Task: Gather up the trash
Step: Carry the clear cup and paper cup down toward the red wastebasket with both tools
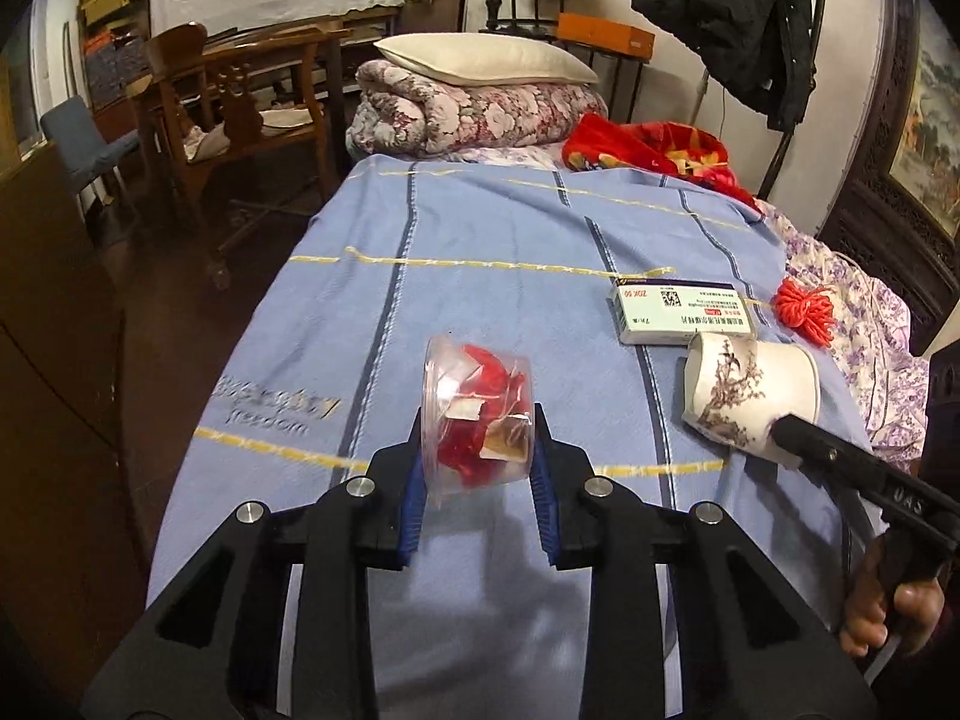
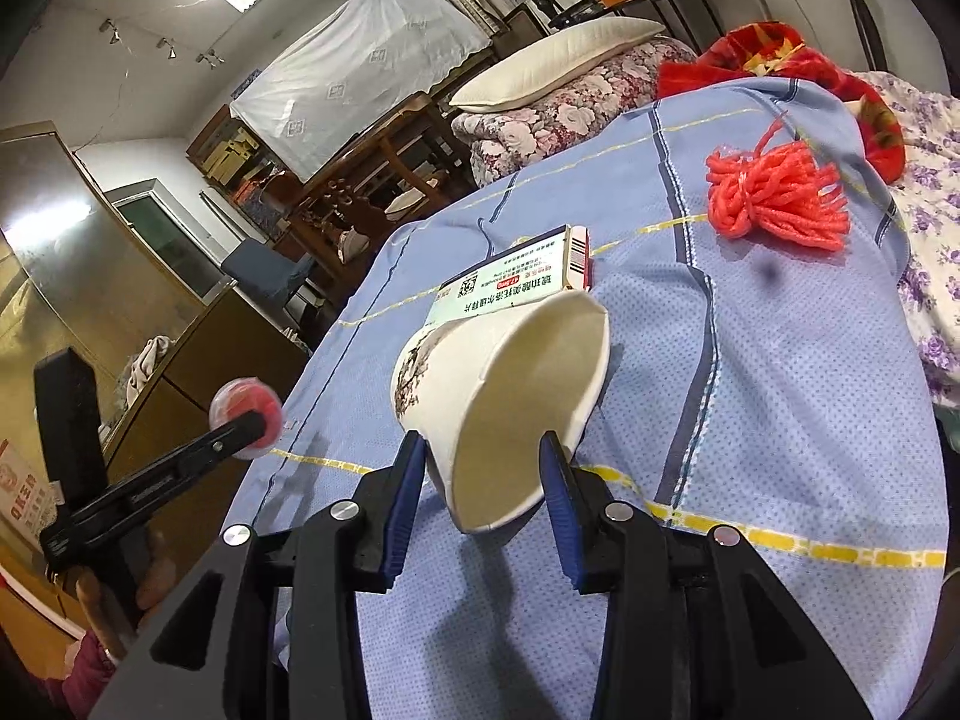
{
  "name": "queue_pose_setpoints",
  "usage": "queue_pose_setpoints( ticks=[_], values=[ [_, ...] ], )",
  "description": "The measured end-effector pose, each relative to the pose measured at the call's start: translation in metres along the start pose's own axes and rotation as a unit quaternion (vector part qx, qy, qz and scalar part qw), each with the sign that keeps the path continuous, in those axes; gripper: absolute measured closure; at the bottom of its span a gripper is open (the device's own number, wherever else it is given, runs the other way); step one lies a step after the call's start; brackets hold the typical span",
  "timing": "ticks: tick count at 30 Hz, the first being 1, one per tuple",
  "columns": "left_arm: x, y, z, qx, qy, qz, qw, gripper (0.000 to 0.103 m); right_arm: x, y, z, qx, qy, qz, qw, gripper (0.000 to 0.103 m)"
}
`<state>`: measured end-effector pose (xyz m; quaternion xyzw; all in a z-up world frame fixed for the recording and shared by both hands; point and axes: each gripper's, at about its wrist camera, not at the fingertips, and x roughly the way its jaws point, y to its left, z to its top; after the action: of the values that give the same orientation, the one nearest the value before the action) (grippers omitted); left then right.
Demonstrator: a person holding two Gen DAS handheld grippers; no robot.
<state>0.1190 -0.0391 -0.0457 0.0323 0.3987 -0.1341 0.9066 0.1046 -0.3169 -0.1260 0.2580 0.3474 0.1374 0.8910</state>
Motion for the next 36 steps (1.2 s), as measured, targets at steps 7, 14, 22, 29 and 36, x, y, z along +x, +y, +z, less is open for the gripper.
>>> queue_pose_setpoints(
  ticks=[7,14,22,29,36],
  values=[
    [-0.025,0.019,-0.019,-0.024,0.006,0.015,0.9996,0.072,-0.005,0.01,-0.001,-0.016,-0.013,-0.02,1.0,0.053],
    [-0.063,0.05,-0.039,-0.051,0.001,0.045,0.9977,0.072,0.007,0.036,-0.004,-0.042,-0.003,-0.02,0.999,0.098],
    [-0.122,0.112,-0.086,-0.111,-0.004,0.1,0.9888,0.072,-0.017,0.111,-0.012,-0.144,-0.024,0.022,0.989,0.1],
    [-0.152,0.17,-0.14,-0.165,0.022,0.148,0.9748,0.072,-0.018,0.17,-0.022,-0.185,-0.006,0.066,0.98,0.1],
    [-0.155,0.211,-0.188,-0.21,0.053,0.159,0.9632,0.072,-0.008,0.219,-0.045,-0.222,0.025,0.077,0.972,0.1]
  ],
)
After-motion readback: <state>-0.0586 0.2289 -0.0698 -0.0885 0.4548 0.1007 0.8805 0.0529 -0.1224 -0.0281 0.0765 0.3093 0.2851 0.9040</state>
